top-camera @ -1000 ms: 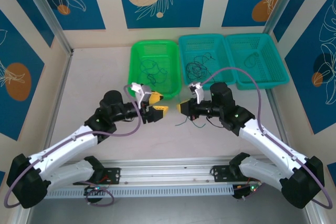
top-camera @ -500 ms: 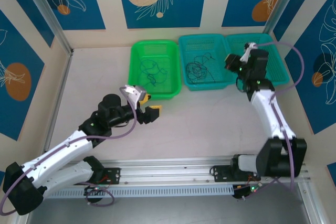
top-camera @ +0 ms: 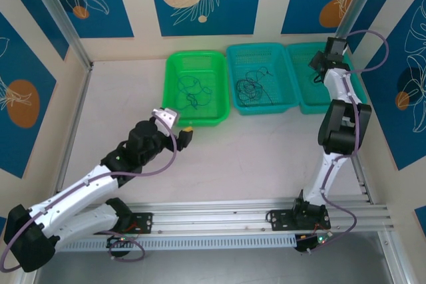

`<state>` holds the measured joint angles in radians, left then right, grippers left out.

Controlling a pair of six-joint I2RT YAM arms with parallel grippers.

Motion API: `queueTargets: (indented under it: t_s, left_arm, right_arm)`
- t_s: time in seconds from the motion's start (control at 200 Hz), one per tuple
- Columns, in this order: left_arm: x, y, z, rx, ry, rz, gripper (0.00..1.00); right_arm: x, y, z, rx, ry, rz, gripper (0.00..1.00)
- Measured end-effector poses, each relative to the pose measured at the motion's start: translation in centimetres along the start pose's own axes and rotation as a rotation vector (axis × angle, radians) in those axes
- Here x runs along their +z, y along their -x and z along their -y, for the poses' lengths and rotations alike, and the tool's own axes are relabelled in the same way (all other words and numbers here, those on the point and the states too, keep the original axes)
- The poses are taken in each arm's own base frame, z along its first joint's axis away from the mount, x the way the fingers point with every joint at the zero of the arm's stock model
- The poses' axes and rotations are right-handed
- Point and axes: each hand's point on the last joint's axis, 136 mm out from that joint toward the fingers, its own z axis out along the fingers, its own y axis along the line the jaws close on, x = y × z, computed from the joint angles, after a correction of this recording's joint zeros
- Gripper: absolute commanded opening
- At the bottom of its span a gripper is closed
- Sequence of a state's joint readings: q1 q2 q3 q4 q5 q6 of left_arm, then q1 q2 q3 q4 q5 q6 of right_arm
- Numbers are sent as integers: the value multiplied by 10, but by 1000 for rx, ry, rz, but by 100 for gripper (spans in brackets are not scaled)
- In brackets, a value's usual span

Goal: Untangle the cables

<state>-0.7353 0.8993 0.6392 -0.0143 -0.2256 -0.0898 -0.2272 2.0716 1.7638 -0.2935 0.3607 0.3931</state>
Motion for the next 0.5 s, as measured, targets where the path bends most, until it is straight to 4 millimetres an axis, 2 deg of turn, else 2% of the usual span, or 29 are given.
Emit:
queueTargets:
  t_s: [0.04,0.09,0.165,0.27,0.32,0.39,0.5]
  left_arm:
    - [-1,-2,-5,8,29,6,85]
    - [-3,-6,-11,19,60,6,85]
    - [-5,-11,-20,29,102,3,85]
    - [-9,-13,-33,44,169,5,85]
    - [-12,-13,-41,41,208,11,85]
    - [-17,-14,-55,33,275,20,86]
    - [-28,-22,-88,17,405,19,86]
  right_arm:
    - [9,-9,5,-7,-26,-34,44]
    - [15,-17,7,-15,-48,-66,52]
    - [12,-24,3,-37,-62,-97,54]
    - [-5,-19,-12,-56,-44,-86,54]
    - [-21,-18,-20,-61,-26,-74,54]
    - [-55,-22,-26,-59,2,-58,54]
    - [-127,-40,-32,-62,73,-12,54]
